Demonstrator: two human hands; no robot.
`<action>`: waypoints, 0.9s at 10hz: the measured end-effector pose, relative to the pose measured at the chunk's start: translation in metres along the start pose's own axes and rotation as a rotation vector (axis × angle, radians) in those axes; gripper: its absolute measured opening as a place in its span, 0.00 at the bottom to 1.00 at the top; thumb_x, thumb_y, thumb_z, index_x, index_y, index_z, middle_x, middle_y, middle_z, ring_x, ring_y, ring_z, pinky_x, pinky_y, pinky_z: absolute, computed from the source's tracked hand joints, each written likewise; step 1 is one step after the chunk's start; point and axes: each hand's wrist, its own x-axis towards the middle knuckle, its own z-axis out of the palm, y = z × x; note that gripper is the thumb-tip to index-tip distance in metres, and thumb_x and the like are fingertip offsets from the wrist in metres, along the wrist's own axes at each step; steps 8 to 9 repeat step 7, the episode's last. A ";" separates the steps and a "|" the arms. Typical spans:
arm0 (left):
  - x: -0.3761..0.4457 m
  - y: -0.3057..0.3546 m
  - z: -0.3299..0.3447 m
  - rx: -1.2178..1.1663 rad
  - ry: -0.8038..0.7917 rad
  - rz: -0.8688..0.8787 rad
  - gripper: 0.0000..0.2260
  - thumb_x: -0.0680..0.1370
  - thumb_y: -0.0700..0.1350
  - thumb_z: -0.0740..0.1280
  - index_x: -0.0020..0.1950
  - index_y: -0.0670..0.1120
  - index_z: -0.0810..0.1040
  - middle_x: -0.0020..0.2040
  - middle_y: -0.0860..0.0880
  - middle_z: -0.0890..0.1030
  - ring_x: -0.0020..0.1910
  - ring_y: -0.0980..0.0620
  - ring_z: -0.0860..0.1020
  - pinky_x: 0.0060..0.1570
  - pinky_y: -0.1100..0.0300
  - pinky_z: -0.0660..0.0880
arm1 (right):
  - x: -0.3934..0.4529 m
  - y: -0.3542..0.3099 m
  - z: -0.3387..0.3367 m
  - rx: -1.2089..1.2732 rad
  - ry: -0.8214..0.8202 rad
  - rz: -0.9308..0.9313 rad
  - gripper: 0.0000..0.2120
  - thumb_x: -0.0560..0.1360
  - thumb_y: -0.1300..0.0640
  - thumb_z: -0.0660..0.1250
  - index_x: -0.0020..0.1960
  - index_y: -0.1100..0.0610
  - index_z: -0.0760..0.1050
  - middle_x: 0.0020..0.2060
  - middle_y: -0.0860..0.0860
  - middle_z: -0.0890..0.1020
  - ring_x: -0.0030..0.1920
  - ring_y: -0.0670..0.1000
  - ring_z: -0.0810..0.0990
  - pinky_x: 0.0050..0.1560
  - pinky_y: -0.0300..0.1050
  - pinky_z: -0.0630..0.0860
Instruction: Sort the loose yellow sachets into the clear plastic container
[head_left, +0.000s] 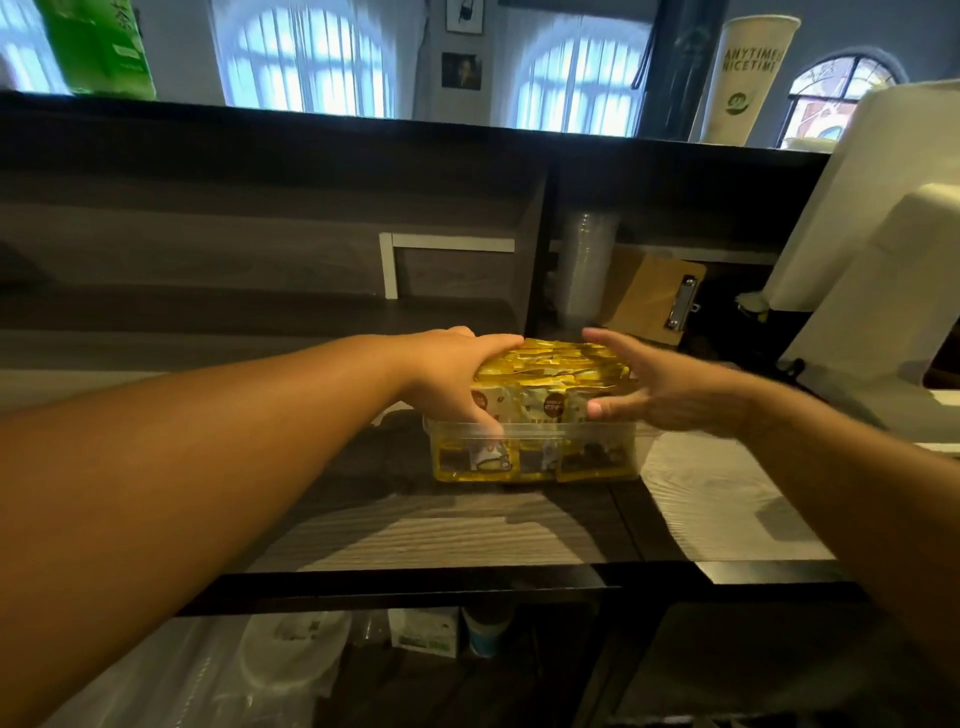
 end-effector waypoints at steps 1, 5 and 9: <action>-0.011 -0.002 0.001 -0.118 0.027 -0.036 0.36 0.78 0.66 0.60 0.81 0.59 0.48 0.78 0.46 0.60 0.74 0.43 0.63 0.68 0.47 0.69 | 0.012 0.001 0.021 0.001 0.057 -0.006 0.60 0.48 0.20 0.69 0.75 0.33 0.50 0.79 0.49 0.51 0.77 0.58 0.56 0.70 0.65 0.64; -0.071 -0.076 0.022 -0.178 0.592 -0.157 0.25 0.80 0.63 0.58 0.74 0.54 0.68 0.73 0.51 0.68 0.71 0.50 0.66 0.65 0.49 0.69 | 0.044 -0.064 0.100 0.201 0.259 -0.106 0.31 0.75 0.34 0.59 0.75 0.41 0.61 0.77 0.50 0.61 0.75 0.54 0.62 0.70 0.62 0.66; -0.066 -0.093 0.026 -0.623 0.795 -0.154 0.25 0.77 0.62 0.56 0.68 0.52 0.76 0.66 0.51 0.75 0.65 0.52 0.72 0.58 0.56 0.70 | 0.047 -0.073 0.096 0.435 0.205 -0.115 0.25 0.79 0.40 0.58 0.75 0.43 0.63 0.71 0.48 0.69 0.68 0.52 0.69 0.58 0.48 0.71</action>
